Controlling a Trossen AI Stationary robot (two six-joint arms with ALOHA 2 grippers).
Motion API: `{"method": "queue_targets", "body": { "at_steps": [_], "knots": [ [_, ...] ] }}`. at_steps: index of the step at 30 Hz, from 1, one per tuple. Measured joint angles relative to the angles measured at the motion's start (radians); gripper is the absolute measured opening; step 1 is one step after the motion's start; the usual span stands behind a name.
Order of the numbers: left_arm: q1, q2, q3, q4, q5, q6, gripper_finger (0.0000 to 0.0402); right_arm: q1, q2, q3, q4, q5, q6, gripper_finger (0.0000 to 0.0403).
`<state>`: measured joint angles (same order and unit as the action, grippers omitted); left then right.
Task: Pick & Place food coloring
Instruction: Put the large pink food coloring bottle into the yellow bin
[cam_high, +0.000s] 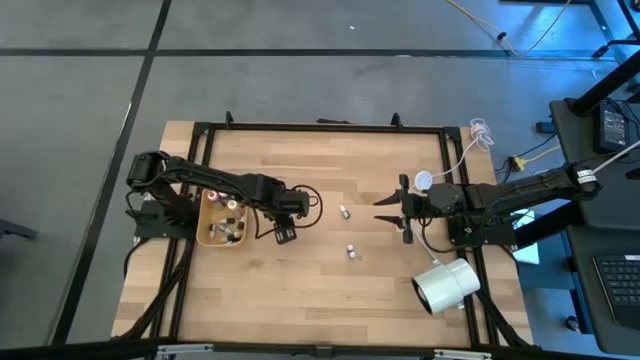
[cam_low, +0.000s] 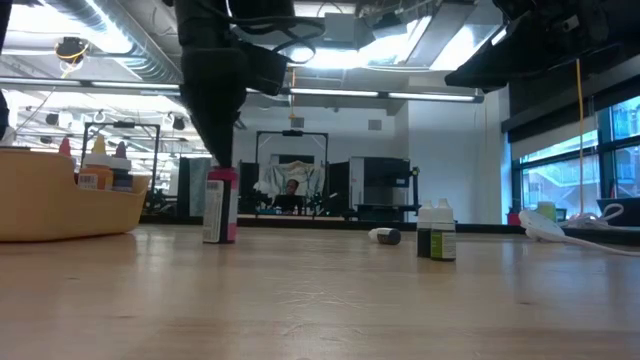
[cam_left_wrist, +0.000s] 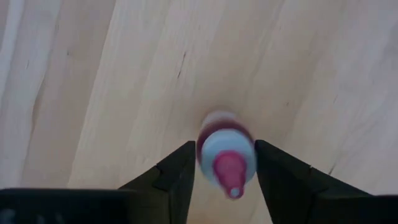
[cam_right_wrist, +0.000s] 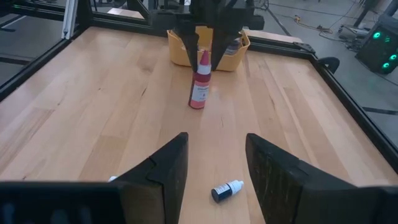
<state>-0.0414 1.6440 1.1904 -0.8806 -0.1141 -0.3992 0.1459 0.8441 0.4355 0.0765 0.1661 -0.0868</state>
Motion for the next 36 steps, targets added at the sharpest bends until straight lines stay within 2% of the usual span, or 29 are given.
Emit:
{"method": "queue_targets", "body": {
  "at_steps": [14,21,29,36],
  "knots": [
    [0.0,0.0,0.0,0.001,0.008,0.015,0.0114,0.0,0.0,0.0,-0.003,0.0,0.0,0.0163],
    [0.0,-0.054,0.072,-0.159,0.048,-0.108,0.0114,0.0,0.0,0.0,-0.003,0.0,-0.001,0.0163],
    [-0.029,-0.227,0.106,-0.4,0.029,-0.378,0.0114,0.0,0.0,0.0,-0.006,0.001,-0.001,0.0163],
    [-0.142,-0.377,0.072,-0.575,-0.042,-0.704,0.0114,0.0,0.0,0.0,-0.011,0.011,-0.004,0.0163]
  ]
}}
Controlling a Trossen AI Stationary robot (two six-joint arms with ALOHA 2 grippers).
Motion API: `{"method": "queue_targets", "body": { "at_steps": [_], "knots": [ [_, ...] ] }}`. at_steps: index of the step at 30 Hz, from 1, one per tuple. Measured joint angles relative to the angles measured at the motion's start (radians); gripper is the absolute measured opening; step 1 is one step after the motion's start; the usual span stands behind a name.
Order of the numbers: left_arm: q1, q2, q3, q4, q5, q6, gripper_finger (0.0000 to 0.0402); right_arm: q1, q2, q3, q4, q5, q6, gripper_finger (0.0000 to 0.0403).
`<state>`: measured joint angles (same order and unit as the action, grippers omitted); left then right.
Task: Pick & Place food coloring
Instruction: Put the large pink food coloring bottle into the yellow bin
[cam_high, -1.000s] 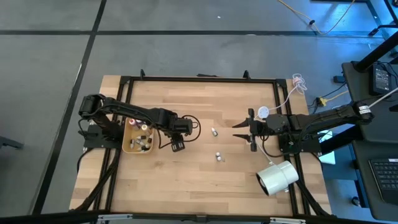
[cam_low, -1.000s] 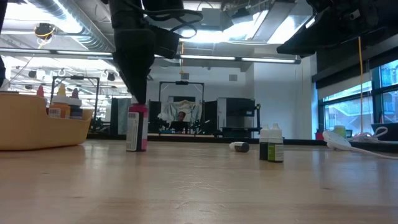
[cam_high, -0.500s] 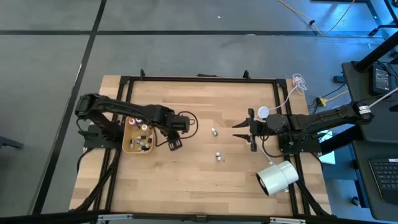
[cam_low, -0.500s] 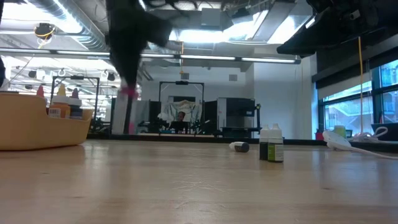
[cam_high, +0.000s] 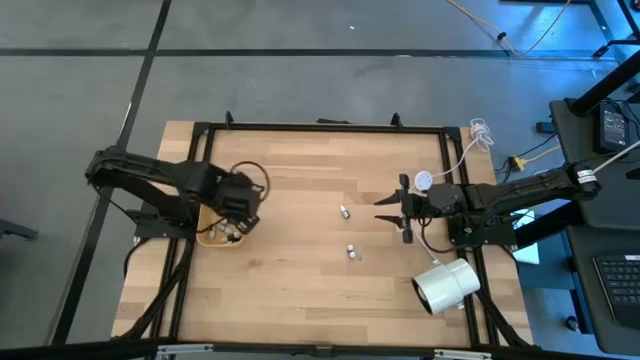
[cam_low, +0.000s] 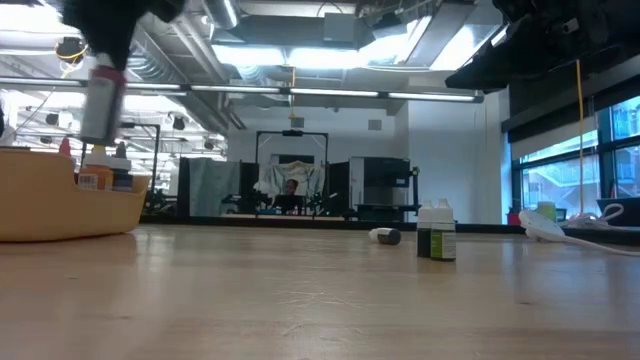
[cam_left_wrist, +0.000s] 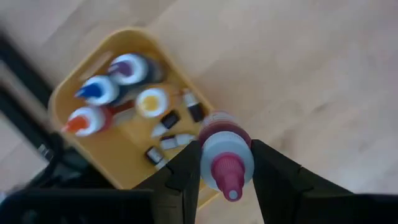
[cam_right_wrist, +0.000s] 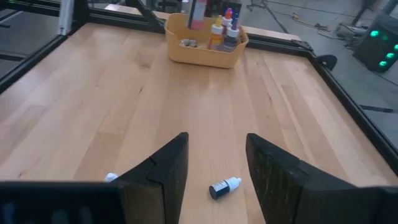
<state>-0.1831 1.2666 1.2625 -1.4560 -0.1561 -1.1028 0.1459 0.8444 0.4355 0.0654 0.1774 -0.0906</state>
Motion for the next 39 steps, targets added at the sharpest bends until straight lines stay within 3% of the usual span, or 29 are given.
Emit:
{"method": "queue_targets", "body": {
  "at_steps": [5,13,23,31,39],
  "knots": [
    [-0.072,-0.046,-0.035,-0.1,-0.033,-0.215,0.0114,0.0,0.0,0.0,-0.004,0.043,0.001,0.0163],
    [-0.131,-0.074,-0.18,-0.097,-0.004,-0.391,0.0114,0.0,0.0,0.0,-0.008,0.043,0.007,0.0163],
    [-0.13,-0.087,-0.323,-0.072,-0.138,-0.622,0.0114,0.0,0.0,0.0,-0.008,0.042,0.009,0.0163],
    [-0.073,-0.087,-0.431,0.071,-0.166,-0.609,0.0118,0.0,0.0,0.0,-0.009,0.04,0.011,0.0163],
    [-0.015,-0.086,-0.454,0.074,-0.208,-0.586,0.0127,0.0,0.0,0.0,-0.01,0.04,0.011,0.0163]
  ]
}}
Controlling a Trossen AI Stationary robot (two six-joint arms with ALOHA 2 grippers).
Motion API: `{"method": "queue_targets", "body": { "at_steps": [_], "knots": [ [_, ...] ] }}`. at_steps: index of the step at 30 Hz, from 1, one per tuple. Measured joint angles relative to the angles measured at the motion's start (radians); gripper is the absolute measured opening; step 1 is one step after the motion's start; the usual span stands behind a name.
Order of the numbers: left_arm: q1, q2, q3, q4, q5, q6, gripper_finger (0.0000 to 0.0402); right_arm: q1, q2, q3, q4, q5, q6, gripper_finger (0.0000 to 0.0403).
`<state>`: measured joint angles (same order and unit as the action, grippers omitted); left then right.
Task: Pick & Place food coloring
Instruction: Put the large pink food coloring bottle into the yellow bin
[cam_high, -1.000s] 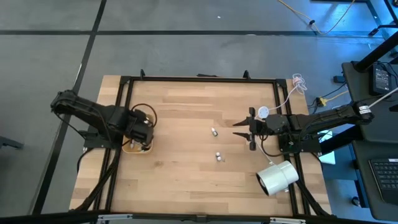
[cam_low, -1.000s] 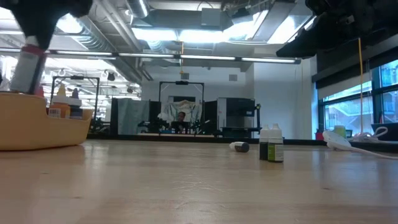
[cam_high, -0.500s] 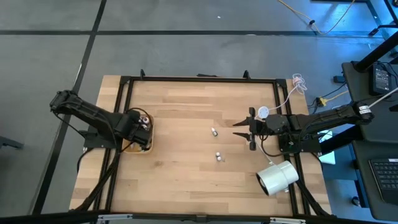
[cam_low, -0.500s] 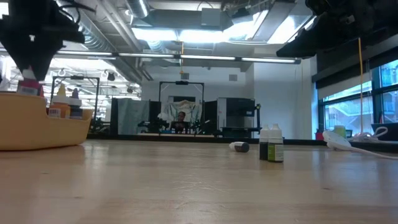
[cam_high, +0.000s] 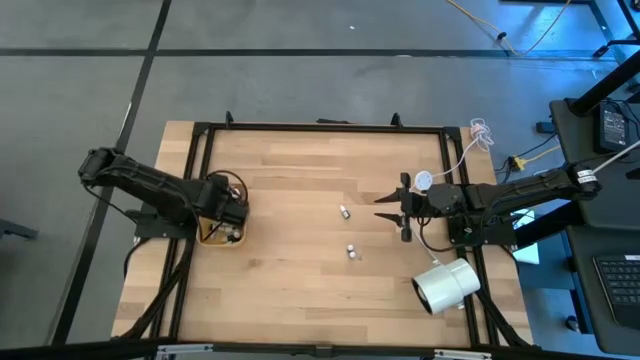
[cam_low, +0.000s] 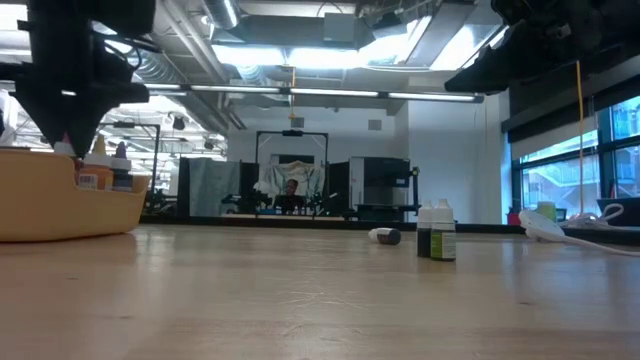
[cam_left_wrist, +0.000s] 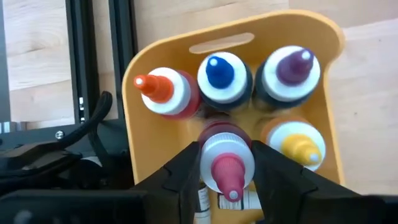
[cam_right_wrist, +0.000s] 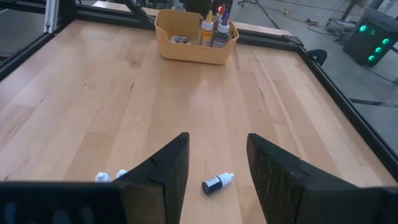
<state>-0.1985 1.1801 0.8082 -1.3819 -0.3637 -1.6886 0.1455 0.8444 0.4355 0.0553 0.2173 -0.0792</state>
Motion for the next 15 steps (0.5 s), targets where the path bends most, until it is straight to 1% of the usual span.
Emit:
{"method": "queue_targets", "body": {
  "at_steps": [6,10,15],
  "knots": [
    [0.023,0.0,0.0,0.003,-0.007,0.0,0.015,0.0,0.0,0.0,-0.001,0.0,0.0,0.0163],
    [0.037,0.0,0.0,0.004,-0.002,0.001,0.0149,0.0,0.0,0.0,-0.001,0.0,0.0,0.0163],
    [0.051,0.0,0.0,-0.009,0.008,0.044,0.0142,0.0,0.0,0.0,-0.001,0.0,0.0,0.0163]
  ]
}}
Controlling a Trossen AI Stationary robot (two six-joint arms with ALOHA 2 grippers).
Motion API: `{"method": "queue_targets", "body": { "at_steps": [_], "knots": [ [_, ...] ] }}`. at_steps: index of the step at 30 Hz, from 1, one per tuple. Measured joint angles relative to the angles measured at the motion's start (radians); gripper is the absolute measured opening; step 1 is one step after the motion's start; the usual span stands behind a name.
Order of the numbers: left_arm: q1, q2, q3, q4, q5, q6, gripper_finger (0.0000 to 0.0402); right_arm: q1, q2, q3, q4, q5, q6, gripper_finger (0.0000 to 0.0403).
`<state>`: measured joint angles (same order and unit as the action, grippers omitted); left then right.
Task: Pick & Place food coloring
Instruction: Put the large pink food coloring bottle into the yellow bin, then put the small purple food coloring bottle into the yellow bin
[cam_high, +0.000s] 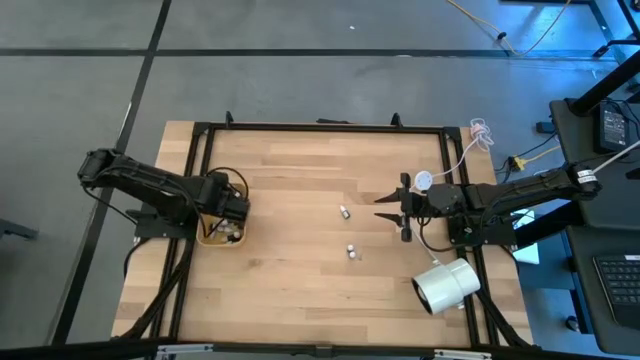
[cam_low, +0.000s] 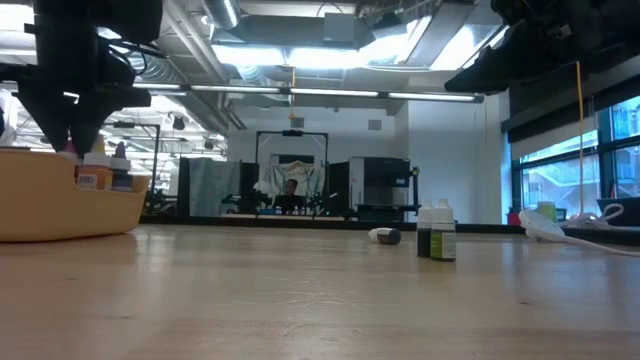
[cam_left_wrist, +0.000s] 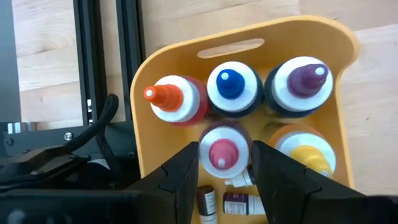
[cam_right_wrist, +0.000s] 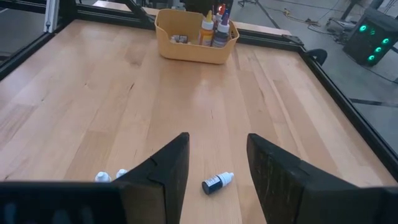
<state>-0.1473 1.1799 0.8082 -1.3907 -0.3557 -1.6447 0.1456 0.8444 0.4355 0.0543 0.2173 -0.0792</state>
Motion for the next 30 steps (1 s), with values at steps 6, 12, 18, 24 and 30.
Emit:
{"method": "queue_targets", "body": {
  "at_steps": [6,12,18,24,30],
  "knots": [
    [0.001,0.0,0.015,-0.037,0.03,0.027,0.0142,0.0,0.0,0.0,0.0,0.0,-0.001,0.0163],
    [0.001,0.0,0.092,-0.174,0.0,0.018,0.0144,0.0,0.0,0.0,0.0,0.0,0.003,0.0163],
    [-0.042,-0.004,0.193,-0.128,-0.154,0.091,0.0141,0.0,0.015,0.0,0.012,0.0,0.017,0.0163],
    [-0.2,-0.003,0.197,0.216,-0.442,0.294,0.0142,0.0,0.131,0.0,0.124,0.0,-0.011,0.0163],
    [-0.344,0.044,0.197,0.54,-0.697,0.494,0.0139,-0.018,0.328,0.032,0.165,0.0,0.008,0.0163]
  ]
}}
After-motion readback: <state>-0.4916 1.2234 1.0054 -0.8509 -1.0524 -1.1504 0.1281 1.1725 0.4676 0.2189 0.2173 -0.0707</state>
